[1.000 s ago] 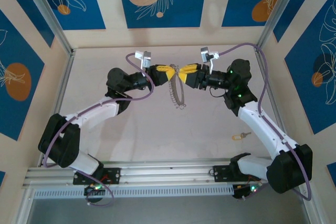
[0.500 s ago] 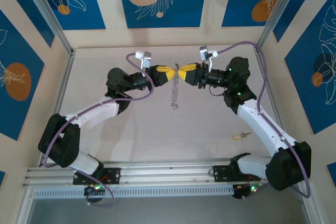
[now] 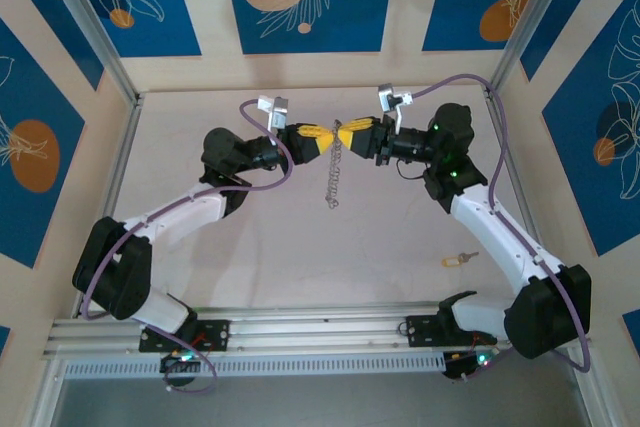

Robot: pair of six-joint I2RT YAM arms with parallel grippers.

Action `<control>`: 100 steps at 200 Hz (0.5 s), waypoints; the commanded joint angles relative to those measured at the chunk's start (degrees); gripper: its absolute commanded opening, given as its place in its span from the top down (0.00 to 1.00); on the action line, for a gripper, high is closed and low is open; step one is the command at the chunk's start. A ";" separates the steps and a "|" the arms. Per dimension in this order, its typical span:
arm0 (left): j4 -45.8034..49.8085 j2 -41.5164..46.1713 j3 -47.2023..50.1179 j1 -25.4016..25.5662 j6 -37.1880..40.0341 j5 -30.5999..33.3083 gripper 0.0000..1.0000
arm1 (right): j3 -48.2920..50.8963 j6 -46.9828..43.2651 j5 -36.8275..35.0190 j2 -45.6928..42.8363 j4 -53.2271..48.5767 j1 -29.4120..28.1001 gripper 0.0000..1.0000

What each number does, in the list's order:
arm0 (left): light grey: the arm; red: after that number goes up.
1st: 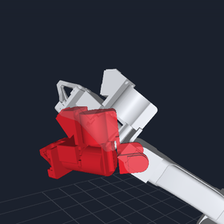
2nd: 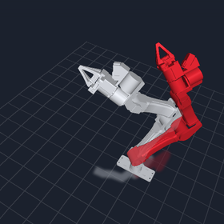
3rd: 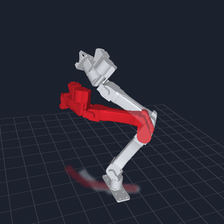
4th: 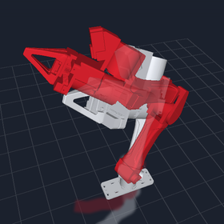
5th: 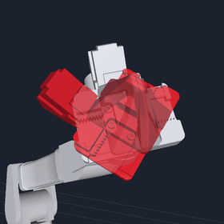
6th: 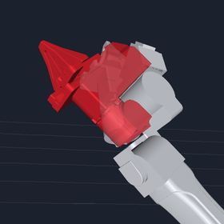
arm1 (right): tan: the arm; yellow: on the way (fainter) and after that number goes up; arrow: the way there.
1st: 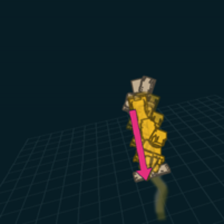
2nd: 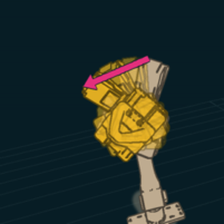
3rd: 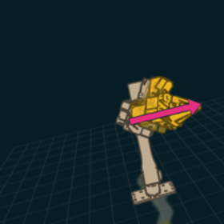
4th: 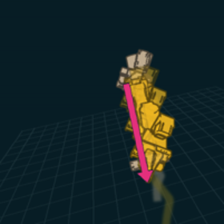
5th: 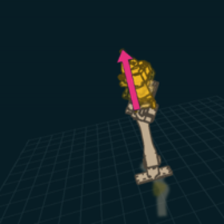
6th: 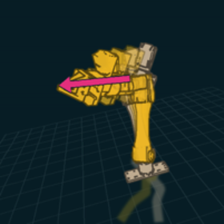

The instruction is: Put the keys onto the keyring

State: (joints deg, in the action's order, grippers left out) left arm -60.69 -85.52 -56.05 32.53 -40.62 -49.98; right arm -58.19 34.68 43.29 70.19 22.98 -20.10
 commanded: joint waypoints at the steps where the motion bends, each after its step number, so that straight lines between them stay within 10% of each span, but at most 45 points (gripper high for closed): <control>1: -0.11 0.26 -2.04 1.74 0.04 -2.35 1.00 | -2.10 -1.55 1.31 0.45 -0.57 -2.19 0.77; 100: 2.89 2.86 0.25 1.72 4.38 0.56 1.00 | -0.44 -1.36 -0.74 -2.24 -1.34 -0.29 0.69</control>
State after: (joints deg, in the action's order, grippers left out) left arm -59.16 -85.14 -56.05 32.60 -39.51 -50.50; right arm -58.19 33.36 42.33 70.28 21.12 -20.78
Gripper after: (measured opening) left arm 0.049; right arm 0.287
